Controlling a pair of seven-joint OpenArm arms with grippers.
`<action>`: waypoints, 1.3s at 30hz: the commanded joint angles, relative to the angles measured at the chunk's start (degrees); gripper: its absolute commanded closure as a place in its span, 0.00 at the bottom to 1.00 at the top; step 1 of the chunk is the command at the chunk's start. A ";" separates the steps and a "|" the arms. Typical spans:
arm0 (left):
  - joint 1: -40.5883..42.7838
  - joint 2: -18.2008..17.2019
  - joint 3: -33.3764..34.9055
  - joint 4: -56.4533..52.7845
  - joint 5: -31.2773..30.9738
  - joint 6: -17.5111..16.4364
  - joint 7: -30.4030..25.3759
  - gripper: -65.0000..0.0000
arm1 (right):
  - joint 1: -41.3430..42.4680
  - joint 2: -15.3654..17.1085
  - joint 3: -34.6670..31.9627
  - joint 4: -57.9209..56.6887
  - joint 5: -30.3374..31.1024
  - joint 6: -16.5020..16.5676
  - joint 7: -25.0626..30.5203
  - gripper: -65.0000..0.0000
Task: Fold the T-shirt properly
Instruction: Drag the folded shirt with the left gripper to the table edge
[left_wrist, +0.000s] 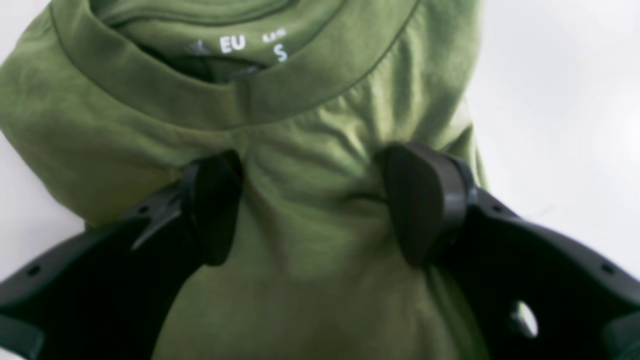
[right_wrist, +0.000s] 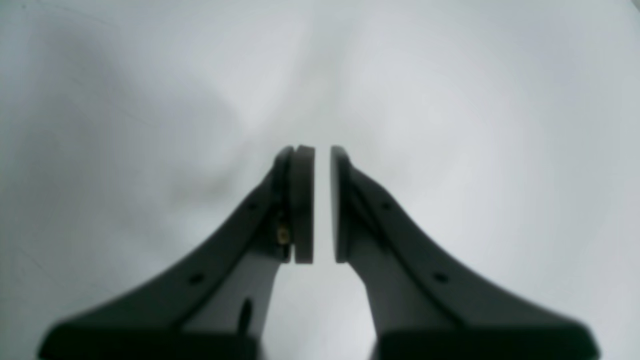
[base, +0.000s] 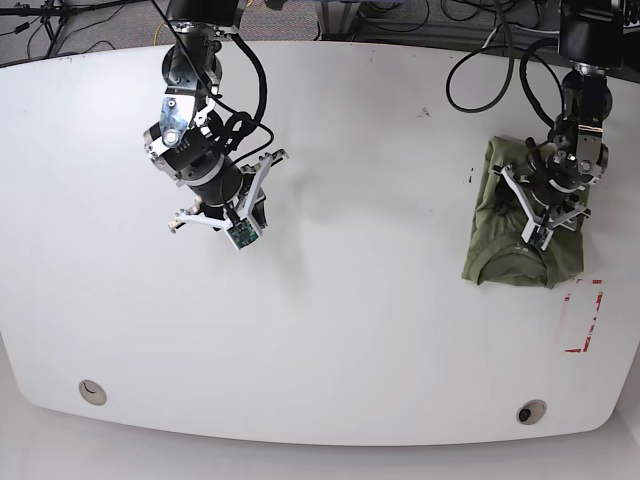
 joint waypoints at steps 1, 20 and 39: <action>0.47 -0.98 -2.66 -3.79 2.93 -1.42 3.96 0.32 | 0.82 -0.08 -0.01 1.08 0.45 -0.07 1.35 0.92; 0.47 -4.67 -19.28 -18.21 2.93 -14.96 3.96 0.32 | 0.29 -0.08 -0.01 1.26 0.45 -0.07 1.35 0.92; 5.66 -7.49 -24.91 -18.47 2.93 -16.63 3.96 0.32 | 0.29 -0.08 -0.01 1.26 0.45 -0.07 1.35 0.92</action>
